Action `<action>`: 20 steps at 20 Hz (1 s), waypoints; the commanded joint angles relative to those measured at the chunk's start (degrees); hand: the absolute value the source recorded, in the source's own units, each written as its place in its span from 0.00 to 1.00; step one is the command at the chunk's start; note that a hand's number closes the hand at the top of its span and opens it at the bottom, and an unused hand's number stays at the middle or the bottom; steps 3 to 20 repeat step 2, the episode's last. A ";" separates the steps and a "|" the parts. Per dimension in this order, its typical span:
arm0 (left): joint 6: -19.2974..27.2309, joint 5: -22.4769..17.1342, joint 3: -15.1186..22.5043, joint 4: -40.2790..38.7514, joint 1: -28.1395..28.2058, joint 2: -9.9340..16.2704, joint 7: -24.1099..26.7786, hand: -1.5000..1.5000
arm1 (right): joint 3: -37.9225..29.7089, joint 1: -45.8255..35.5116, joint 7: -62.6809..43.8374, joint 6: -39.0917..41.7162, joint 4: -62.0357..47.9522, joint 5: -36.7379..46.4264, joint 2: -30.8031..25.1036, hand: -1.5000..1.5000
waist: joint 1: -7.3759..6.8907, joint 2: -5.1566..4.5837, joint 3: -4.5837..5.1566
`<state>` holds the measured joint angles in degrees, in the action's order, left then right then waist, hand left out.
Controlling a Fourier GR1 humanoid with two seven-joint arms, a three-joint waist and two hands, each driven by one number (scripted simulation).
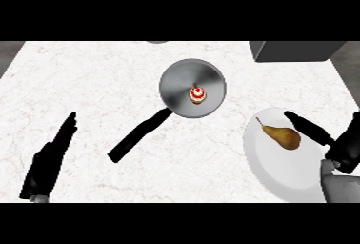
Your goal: Pick the cupcake from the plate and place it in the pan
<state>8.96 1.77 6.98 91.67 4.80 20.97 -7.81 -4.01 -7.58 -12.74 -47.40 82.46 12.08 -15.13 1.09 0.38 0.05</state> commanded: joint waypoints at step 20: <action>-0.25 1.76 -0.16 2.17 1.37 -1.74 -0.07 0.50 | -3.75 10.26 0.33 6.11 10.57 -4.06 -3.72 0.00 | -0.75 -0.25 -0.05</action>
